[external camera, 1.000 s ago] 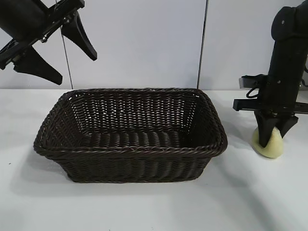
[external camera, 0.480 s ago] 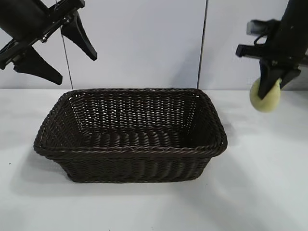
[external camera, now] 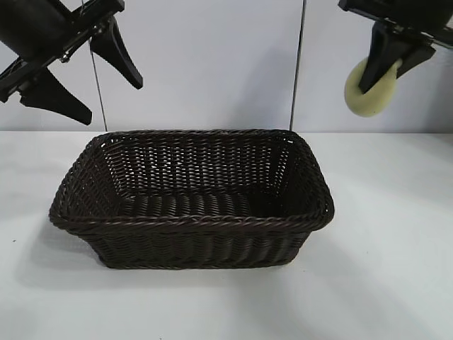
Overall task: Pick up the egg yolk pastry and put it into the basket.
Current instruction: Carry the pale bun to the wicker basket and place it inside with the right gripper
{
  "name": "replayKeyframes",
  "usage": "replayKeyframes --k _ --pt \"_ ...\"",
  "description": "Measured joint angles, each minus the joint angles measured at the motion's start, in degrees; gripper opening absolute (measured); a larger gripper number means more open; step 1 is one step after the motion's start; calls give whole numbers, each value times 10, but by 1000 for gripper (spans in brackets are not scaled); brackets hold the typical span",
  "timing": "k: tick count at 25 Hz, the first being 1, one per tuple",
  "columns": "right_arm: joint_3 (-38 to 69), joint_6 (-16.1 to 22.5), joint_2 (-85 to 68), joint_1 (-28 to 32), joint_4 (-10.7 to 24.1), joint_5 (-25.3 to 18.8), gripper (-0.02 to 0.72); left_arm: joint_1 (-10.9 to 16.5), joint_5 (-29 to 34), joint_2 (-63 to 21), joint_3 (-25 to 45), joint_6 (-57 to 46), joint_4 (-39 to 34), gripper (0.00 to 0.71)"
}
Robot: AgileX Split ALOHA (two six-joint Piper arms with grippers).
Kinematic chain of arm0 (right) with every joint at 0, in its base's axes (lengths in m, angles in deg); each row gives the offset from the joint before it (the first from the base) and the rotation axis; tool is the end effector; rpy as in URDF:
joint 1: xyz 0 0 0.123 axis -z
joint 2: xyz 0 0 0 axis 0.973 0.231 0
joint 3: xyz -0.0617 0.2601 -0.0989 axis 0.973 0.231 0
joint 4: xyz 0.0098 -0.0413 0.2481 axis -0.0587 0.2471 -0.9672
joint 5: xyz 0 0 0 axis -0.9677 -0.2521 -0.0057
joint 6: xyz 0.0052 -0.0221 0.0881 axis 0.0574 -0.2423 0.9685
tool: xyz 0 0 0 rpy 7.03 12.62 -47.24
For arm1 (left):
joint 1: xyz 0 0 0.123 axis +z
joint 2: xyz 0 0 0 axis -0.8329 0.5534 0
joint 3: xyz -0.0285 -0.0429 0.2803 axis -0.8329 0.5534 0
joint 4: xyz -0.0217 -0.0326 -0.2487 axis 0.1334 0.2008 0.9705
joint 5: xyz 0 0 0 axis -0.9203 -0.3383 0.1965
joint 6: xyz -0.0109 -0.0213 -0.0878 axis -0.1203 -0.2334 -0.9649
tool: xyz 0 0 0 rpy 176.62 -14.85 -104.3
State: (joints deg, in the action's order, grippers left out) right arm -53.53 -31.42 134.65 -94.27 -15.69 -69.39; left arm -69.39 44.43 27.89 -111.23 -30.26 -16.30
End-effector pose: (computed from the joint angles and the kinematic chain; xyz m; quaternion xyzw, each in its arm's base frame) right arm 0.3672 0.1427 0.2949 -0.1511 0.9694 0.1579 0.1119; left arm 0.3498 -0.1227 0.2566 -0.0217 0.9418 -0.2893 0.1696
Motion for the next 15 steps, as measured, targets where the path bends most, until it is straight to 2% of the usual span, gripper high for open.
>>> replayKeyframes --k 6,15 --pt "0 0 27 -81 0 34 33 0 0 0 0 0 0 552" --pt "1 1 102 -101 1 93 33 0 0 0 0 0 0 552"
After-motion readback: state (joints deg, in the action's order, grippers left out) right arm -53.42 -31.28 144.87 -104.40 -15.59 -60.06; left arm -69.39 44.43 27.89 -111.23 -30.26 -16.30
